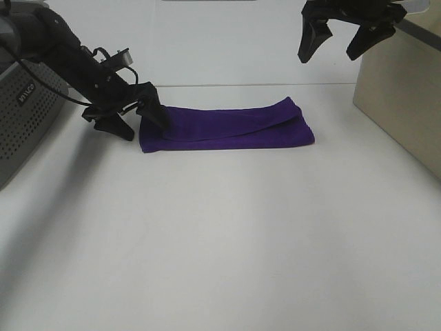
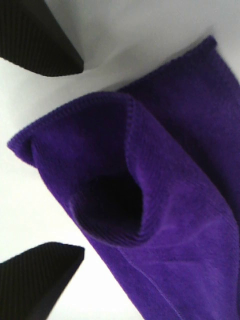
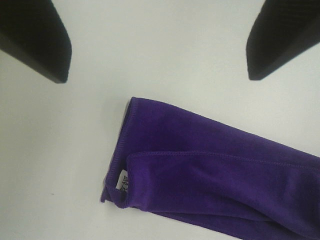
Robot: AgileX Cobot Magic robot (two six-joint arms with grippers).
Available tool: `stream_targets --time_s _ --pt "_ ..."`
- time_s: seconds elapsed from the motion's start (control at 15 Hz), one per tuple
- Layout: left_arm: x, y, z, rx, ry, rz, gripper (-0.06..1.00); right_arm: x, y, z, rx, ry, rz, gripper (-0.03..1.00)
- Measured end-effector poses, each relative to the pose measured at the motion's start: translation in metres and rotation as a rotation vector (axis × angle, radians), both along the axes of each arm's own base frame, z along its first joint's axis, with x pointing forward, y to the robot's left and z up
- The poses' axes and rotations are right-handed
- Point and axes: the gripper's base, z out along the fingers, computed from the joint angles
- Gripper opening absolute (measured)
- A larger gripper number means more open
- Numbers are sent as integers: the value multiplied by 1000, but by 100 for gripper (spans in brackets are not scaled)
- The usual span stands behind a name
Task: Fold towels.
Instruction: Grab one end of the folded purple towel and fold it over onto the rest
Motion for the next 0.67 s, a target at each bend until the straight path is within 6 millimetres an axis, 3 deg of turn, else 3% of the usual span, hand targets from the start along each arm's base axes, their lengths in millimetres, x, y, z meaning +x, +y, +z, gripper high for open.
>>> stream_targets --time_s 0.2,0.27,0.4,0.47,0.67 --pt "2 -14 -2 -28 -32 20 83 0 0 0 0 0 0 92" --pt "0 -37 -3 -32 -63 7 82 0 0 0 0 0 0 92" --pt "0 -51 -7 -34 -73 27 74 0 0 0 0 0 0 92" --pt "0 -52 -8 -27 -71 39 64 0 0 0 0 0 0 92" --pt "0 -48 -16 16 -72 23 11 0 0 0 0 0 0 92"
